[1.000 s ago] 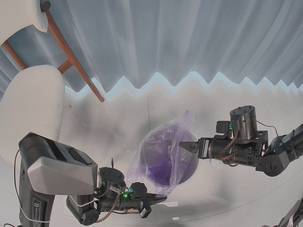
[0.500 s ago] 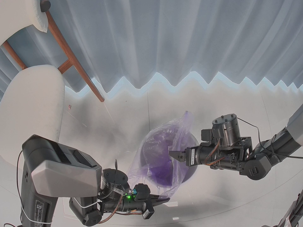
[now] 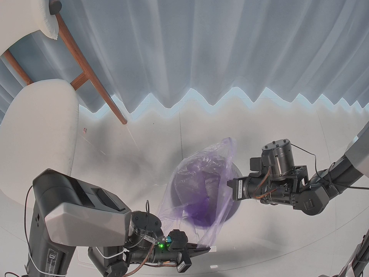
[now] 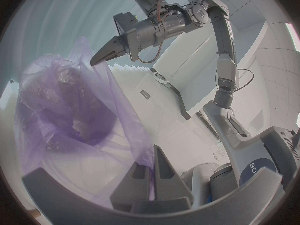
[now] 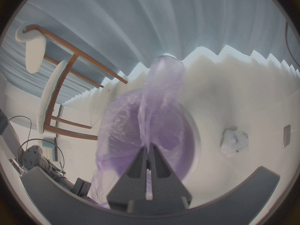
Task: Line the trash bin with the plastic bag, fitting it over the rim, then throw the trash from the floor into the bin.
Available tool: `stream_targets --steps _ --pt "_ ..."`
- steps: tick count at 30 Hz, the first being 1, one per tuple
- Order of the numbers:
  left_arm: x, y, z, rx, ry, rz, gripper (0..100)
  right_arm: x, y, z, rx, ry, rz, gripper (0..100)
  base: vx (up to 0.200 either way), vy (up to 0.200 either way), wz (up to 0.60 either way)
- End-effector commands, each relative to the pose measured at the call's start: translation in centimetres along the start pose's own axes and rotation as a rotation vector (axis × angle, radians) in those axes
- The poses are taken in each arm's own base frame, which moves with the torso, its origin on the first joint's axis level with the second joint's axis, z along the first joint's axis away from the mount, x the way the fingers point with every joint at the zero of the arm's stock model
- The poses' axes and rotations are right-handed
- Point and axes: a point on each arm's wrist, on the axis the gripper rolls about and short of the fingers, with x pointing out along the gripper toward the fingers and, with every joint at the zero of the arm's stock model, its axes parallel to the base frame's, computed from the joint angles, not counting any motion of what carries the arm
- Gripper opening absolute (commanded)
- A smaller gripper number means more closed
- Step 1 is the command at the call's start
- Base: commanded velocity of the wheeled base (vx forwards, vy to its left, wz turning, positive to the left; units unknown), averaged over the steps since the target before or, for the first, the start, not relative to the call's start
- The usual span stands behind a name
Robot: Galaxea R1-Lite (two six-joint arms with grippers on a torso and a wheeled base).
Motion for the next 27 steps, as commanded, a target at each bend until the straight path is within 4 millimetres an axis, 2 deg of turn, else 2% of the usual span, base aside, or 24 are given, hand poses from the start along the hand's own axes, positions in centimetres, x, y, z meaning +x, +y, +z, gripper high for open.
stream_targets --steps 1,9,15,21,27 --pt "1.0 -0.6 -1.1 -0.005 0.033 -0.034 0 -1.8 -3.3 0.2 0.042 -0.014 -0.079 0 0.000 0.000 0.00" --pt "3.2 -1.2 -1.8 0.012 0.034 -0.074 0 -3.2 -7.2 0.4 0.098 -0.023 -0.157 0 0.000 0.000 0.00" --pt "4.7 -1.5 -2.9 0.017 0.048 -0.096 0 -3.0 -8.5 -1.2 0.122 0.004 -0.177 0 0.000 0.000 0.00" --pt "5.3 -1.9 -3.3 0.019 0.059 -0.110 0 -1.8 -9.6 -3.2 0.130 0.003 -0.191 0 0.000 0.000 0.00" --pt "5.2 -2.1 -3.3 0.019 0.061 -0.111 0 -2.2 -9.4 -3.0 0.121 -0.058 -0.176 0 0.000 0.000 0.00"
